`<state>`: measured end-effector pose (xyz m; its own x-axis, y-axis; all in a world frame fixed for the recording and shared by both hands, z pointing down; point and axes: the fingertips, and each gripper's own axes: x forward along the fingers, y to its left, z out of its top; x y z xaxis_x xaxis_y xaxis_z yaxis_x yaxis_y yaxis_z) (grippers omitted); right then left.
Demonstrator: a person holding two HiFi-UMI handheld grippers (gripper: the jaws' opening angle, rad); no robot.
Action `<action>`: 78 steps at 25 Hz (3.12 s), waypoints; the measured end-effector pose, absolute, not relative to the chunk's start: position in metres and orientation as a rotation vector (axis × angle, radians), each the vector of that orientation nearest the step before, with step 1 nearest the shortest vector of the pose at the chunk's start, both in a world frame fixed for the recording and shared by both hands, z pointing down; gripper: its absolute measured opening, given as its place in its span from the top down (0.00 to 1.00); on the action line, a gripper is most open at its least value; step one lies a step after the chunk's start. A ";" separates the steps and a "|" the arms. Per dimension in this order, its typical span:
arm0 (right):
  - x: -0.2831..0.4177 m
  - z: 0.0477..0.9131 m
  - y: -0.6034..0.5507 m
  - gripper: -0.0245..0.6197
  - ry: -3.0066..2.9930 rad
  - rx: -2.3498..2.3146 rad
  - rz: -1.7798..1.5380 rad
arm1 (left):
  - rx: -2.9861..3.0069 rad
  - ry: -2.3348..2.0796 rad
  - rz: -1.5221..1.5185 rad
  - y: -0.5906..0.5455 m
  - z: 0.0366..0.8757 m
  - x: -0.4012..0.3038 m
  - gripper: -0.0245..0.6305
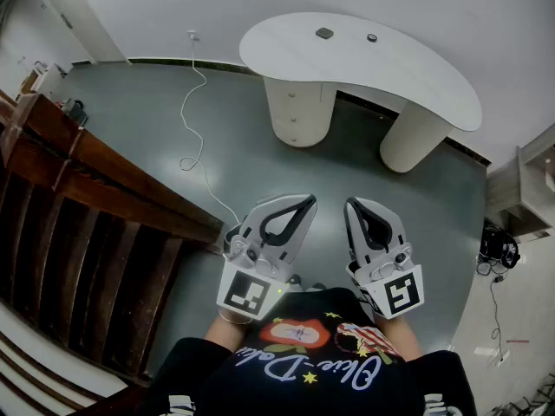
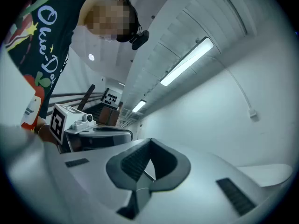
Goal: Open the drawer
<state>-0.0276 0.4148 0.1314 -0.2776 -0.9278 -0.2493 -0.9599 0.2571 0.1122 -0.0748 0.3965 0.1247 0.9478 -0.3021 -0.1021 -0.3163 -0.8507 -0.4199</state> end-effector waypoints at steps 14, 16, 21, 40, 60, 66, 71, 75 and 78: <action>-0.011 0.137 0.425 0.97 2.371 -1.796 0.356 | -2.667 0.441 0.030 0.404 0.128 -0.064 0.96; -0.009 0.137 0.428 0.97 2.374 -1.791 0.358 | -2.669 0.444 0.030 0.406 0.128 -0.061 0.96; -0.004 0.137 0.434 0.97 2.398 -1.777 0.374 | -2.676 0.452 0.034 0.411 0.127 -0.053 0.96; 0.047 0.159 0.464 0.97 2.409 -1.744 0.322 | -2.646 0.461 -0.013 0.436 0.140 -0.002 0.96; 0.050 0.170 0.313 0.97 2.382 -1.869 0.277 | -2.677 0.383 0.082 0.282 0.145 -0.006 0.96; 0.036 0.167 0.254 0.97 2.379 -1.899 0.285 | -2.687 0.356 0.078 0.223 0.146 -0.018 0.96; 0.028 0.163 0.209 0.97 2.368 -1.918 0.291 | -2.690 0.333 0.076 0.179 0.146 -0.023 0.96; 0.025 0.163 0.178 0.97 2.364 -1.936 0.298 | -2.693 0.306 0.091 0.149 0.147 -0.025 0.96; 0.024 0.169 0.152 0.97 2.366 -1.945 0.287 | -2.702 0.285 0.080 0.125 0.152 -0.026 0.96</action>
